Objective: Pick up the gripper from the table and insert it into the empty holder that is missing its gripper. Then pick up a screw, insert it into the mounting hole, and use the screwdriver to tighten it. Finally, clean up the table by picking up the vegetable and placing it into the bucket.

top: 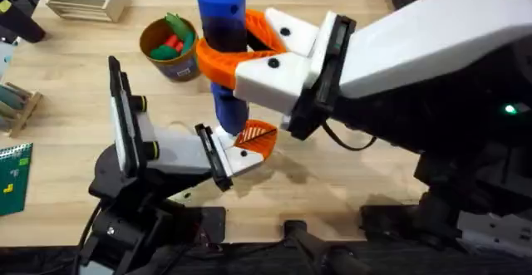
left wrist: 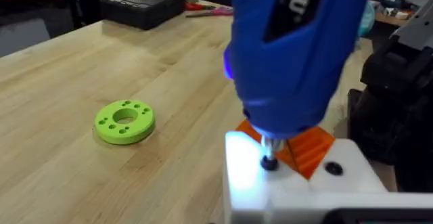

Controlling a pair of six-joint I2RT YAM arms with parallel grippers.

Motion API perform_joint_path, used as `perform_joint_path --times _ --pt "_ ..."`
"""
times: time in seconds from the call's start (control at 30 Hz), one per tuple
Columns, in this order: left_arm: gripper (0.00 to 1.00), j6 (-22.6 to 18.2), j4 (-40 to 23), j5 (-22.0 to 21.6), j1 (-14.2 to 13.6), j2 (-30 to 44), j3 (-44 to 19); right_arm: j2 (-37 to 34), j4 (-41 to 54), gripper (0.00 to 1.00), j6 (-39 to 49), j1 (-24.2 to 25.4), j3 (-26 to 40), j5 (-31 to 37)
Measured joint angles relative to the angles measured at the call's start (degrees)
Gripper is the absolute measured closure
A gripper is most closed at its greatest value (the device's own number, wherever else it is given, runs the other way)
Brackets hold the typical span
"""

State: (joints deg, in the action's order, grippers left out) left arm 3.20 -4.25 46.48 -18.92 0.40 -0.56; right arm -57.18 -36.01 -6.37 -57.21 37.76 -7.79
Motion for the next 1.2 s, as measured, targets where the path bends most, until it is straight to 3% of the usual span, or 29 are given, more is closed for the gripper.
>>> perform_joint_path --times 0.8,1.2 --pt "0.995 0.08 0.08 -0.14 -0.02 -0.14 -0.02 -0.08 -2.31 0.975 0.44 -0.1 -0.28 -0.44" --pt "0.995 0.04 0.07 -0.21 -0.02 -0.11 -0.02 -0.06 12.13 0.975 6.07 0.78 7.05 0.1"
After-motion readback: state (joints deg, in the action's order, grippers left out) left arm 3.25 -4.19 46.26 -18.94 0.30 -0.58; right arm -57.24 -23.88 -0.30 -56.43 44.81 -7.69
